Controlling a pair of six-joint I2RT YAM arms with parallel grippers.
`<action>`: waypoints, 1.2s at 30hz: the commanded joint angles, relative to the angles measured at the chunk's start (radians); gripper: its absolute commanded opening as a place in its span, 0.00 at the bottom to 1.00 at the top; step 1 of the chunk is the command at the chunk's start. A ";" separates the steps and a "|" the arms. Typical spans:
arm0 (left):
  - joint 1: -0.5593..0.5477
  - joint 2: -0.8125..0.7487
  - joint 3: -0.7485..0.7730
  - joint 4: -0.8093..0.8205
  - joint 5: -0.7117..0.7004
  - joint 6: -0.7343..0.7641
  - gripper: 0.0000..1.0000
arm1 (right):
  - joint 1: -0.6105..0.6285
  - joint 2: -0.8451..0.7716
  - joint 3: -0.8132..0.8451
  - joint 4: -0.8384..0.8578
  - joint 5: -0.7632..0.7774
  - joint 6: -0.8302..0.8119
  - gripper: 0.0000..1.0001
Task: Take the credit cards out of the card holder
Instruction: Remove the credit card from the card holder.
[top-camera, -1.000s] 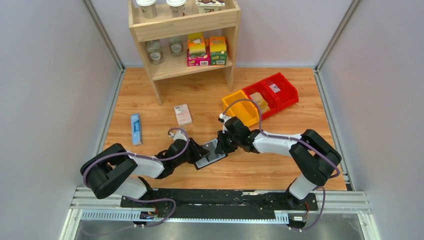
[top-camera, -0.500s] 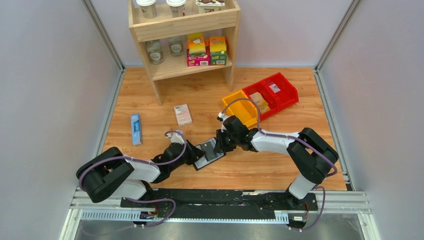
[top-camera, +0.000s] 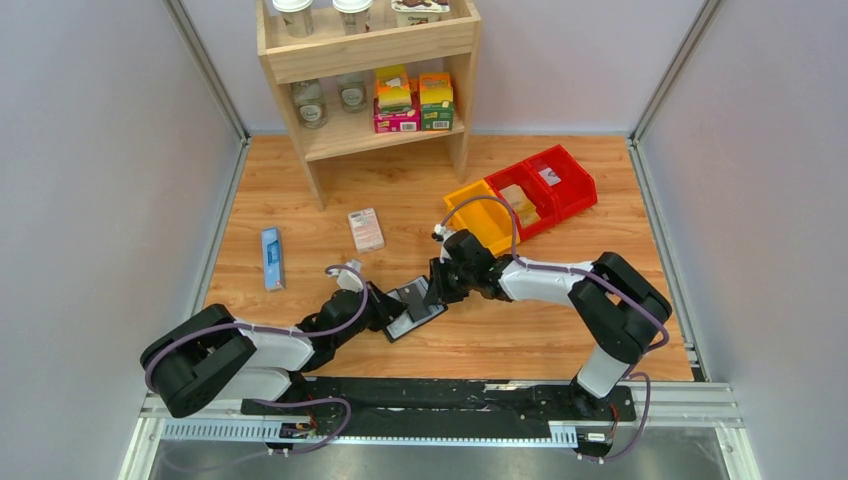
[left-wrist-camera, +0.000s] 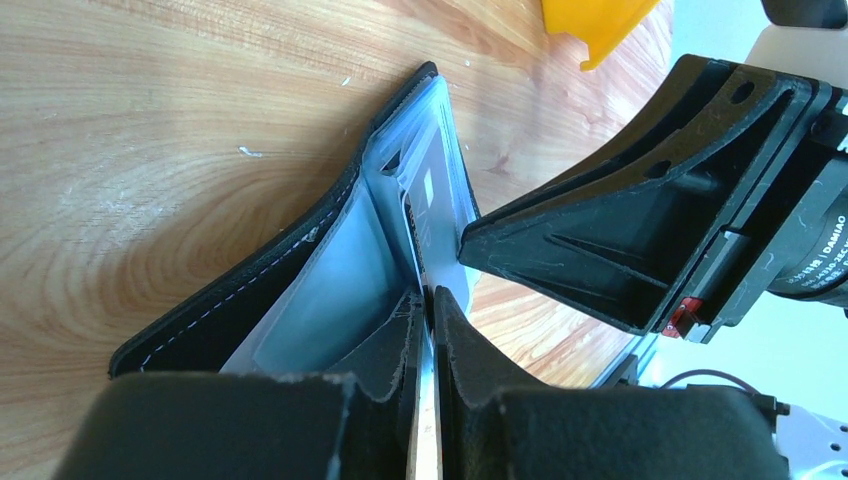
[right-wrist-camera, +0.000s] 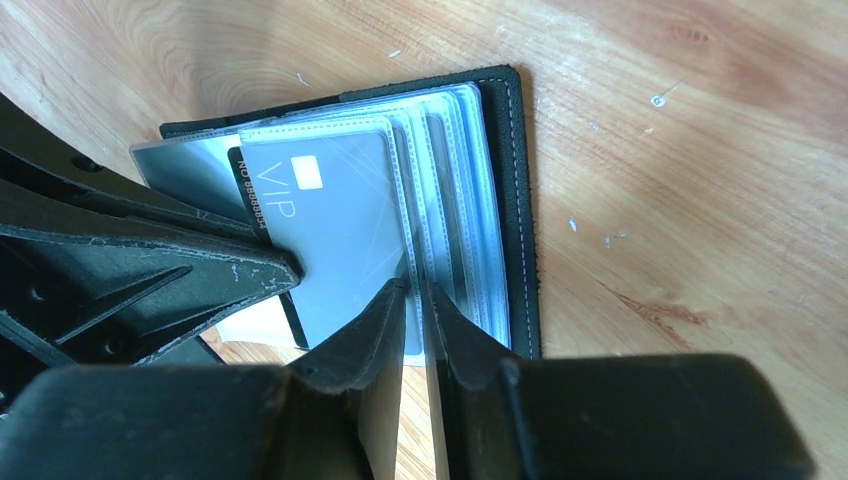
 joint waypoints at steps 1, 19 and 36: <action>-0.007 -0.035 0.006 0.174 0.012 0.020 0.12 | -0.003 0.062 -0.008 -0.034 0.015 0.002 0.20; -0.007 -0.124 -0.053 0.041 -0.045 -0.044 0.00 | -0.055 0.103 -0.013 -0.020 -0.028 0.028 0.17; 0.048 0.026 0.157 -0.138 -0.014 0.126 0.00 | -0.058 -0.111 -0.026 0.139 -0.021 0.002 0.29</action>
